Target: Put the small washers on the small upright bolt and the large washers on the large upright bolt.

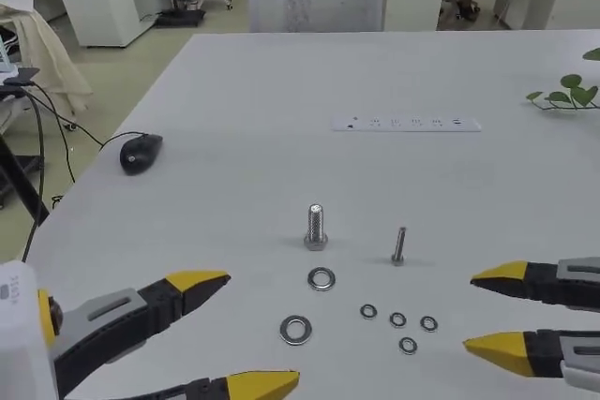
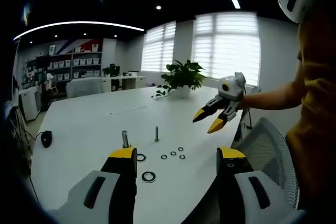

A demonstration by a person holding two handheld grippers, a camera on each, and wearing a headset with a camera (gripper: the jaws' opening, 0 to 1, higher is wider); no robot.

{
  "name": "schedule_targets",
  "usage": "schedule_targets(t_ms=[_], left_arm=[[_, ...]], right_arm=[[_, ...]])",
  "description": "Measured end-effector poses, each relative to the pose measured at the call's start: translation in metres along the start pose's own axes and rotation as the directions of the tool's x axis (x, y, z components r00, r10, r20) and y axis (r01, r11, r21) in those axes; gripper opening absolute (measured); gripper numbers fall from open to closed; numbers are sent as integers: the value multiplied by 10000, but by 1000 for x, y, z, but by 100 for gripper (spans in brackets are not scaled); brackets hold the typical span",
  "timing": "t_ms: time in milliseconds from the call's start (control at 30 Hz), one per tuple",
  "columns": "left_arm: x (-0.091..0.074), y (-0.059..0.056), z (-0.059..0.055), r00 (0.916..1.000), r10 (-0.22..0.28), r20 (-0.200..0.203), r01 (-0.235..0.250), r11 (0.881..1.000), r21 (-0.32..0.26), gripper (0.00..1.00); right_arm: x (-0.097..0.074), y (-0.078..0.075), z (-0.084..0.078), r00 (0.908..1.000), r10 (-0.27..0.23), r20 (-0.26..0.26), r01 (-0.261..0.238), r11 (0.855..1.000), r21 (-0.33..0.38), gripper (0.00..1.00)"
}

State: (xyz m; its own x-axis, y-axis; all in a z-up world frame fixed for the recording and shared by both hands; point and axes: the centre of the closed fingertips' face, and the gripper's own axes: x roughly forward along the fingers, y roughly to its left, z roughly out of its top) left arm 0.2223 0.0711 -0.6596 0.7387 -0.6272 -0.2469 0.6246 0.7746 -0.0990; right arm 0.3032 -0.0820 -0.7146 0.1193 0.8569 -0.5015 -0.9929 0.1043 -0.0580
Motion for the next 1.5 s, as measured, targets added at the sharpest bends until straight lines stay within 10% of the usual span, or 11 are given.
schedule_targets(t_ms=[500,833,1500], left_arm=[[-1,-2,0,9998,144,99,-143,9999,-97,60],[0,-2,-1,9999,139,-33,-139,9999,9,60],[3,7,-7,9995,303,-103,-305,9995,-124,60]], right_arm=[[17,-18,-23,9622,1109,-2488,-1464,9808,-1289,36],[37,-27,-49,8601,1803,-4773,-3119,9261,-2122,31],[70,-28,-84,7401,2113,-6384,-4375,8723,-2184,26]])
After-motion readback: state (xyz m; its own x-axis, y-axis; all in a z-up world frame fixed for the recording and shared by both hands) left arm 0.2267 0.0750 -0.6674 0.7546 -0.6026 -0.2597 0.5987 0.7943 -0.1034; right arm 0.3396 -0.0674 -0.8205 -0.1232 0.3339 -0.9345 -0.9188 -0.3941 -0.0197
